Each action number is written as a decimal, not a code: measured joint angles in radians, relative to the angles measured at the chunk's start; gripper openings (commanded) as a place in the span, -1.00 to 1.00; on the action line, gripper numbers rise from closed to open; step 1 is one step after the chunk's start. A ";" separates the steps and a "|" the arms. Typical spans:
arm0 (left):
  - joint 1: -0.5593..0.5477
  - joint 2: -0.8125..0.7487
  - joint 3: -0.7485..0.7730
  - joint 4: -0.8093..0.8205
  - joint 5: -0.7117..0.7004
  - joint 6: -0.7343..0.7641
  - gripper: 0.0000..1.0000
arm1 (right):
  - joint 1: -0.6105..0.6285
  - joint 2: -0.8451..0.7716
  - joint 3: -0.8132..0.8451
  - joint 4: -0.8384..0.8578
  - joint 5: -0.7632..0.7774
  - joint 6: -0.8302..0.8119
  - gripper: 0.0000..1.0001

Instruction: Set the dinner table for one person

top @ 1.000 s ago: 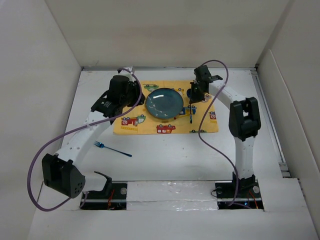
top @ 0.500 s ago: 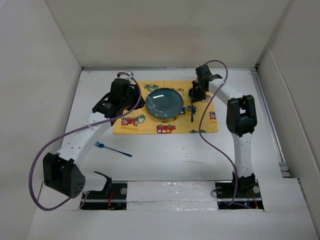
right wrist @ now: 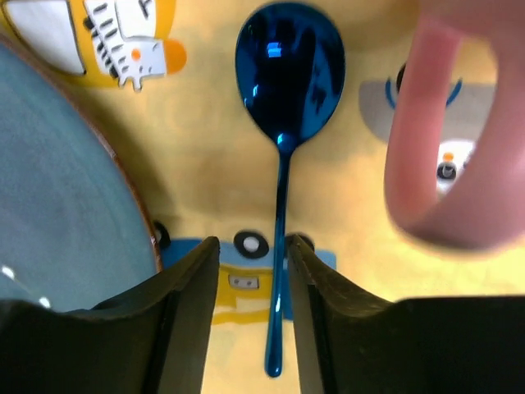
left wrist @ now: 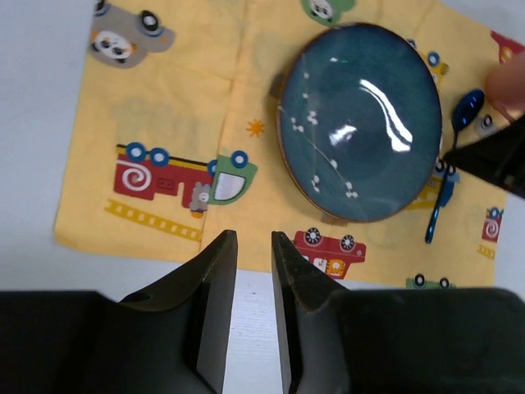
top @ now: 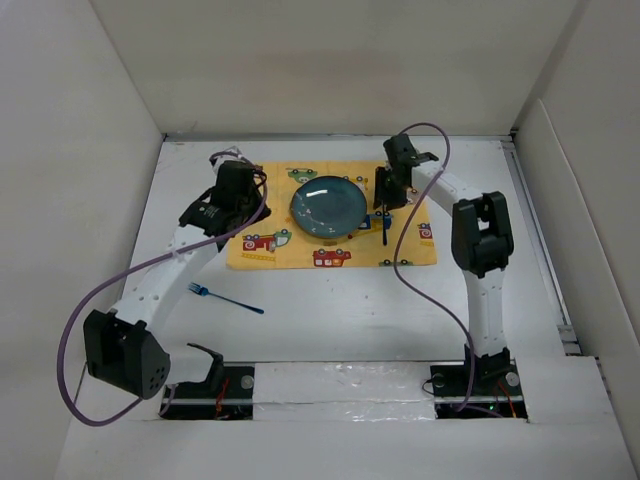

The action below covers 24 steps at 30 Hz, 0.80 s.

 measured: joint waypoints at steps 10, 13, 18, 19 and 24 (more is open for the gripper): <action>0.145 -0.160 -0.169 -0.225 -0.066 -0.249 -1.00 | 0.079 -0.476 -0.313 0.096 0.040 0.065 -1.00; 0.170 -0.200 -0.245 -0.303 -0.035 -0.323 -0.93 | 0.133 -0.680 -0.446 0.168 0.022 0.101 -1.00; 0.303 -0.249 -0.384 -0.354 0.013 -0.397 -0.28 | 0.212 -0.882 -0.622 0.268 -0.069 0.146 -0.95; 0.343 -0.254 -0.408 -0.354 0.016 -0.406 -0.27 | 0.219 -0.900 -0.652 0.272 -0.084 0.150 -0.94; 0.433 -0.209 -0.447 -0.340 -0.019 -0.425 -0.21 | 0.227 -0.933 -0.742 0.263 -0.113 0.158 -0.93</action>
